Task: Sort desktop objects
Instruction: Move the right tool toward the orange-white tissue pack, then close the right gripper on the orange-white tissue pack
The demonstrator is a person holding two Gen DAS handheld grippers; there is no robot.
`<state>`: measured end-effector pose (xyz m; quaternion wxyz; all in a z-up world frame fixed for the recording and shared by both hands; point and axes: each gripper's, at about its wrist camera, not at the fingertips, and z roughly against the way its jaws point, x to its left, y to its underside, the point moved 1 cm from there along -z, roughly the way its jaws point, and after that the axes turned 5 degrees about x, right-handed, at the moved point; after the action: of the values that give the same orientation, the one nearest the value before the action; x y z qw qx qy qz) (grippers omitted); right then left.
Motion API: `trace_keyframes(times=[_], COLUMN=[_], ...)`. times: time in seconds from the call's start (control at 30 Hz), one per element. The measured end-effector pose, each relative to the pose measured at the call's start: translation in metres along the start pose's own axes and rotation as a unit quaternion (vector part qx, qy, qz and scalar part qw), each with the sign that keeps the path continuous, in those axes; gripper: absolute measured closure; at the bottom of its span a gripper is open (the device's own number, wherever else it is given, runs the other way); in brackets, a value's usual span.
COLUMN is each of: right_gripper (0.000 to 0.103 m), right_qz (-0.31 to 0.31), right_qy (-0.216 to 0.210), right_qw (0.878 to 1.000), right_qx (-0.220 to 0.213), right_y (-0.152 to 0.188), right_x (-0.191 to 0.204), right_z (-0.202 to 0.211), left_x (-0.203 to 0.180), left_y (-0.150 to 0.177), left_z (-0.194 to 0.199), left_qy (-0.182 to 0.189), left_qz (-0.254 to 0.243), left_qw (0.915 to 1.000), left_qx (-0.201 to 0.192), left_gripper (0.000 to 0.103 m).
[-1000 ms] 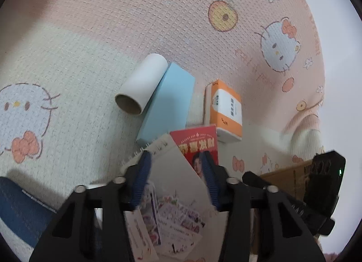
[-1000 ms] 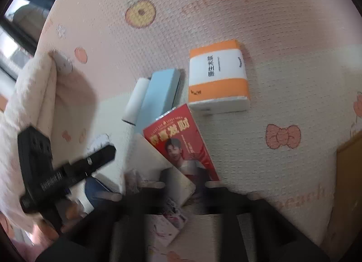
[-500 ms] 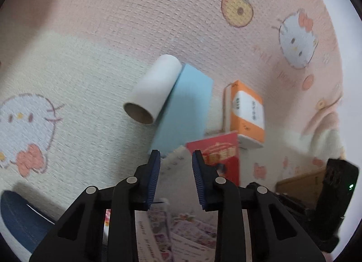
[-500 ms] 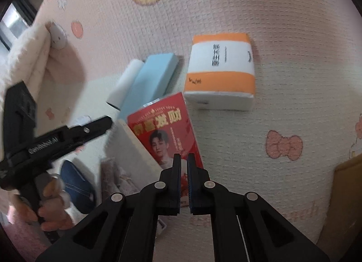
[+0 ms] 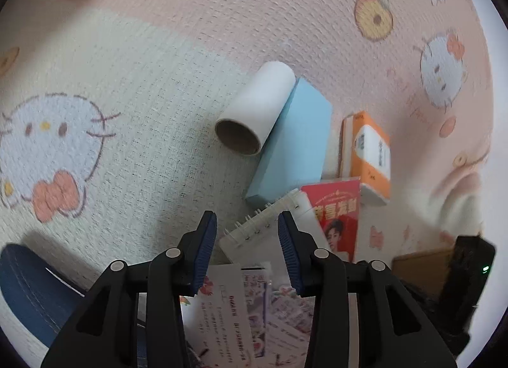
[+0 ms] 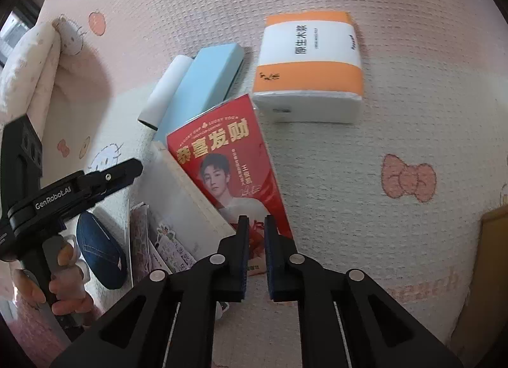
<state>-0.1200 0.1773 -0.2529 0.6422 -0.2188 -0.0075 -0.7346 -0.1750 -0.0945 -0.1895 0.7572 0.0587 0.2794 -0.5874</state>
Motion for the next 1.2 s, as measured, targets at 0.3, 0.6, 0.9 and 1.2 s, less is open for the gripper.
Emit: trace_keyframes(times=[0.3,0.6,0.9,1.2], right_gripper=[0.06,0.047,0.041,0.072], right_qz=[-0.037,-0.067,-0.2,-0.223], right_qy=[0.031,0.066,-0.005,-0.078], right_qw=[0.996,0.986,0.97,0.959], right_qx=[-0.071,-0.138,-0.138,-0.156], right_y=[-0.021,-0.046,-0.052,-0.043], right_x=[-0.016,-0.041,-0.09,-0.092], right_z=[0.021,0.028,0.023,0.014], left_x=[-0.068,-0.117,-0.128,-0.125], left_y=[-0.026,-0.028,-0.041,-0.038], left_z=[-0.002,-0.051,-0.075,-0.088], left_qy=[0.07,0.099,0.085,0.085], left_qz=[-0.077,-0.098,-0.092,-0.084], left_qw=[0.9944,0.9898,0.9918,0.9926], left_qx=[-0.015,0.031,0.023,0.021], left_gripper=[0.054,0.044,0.044,0.07])
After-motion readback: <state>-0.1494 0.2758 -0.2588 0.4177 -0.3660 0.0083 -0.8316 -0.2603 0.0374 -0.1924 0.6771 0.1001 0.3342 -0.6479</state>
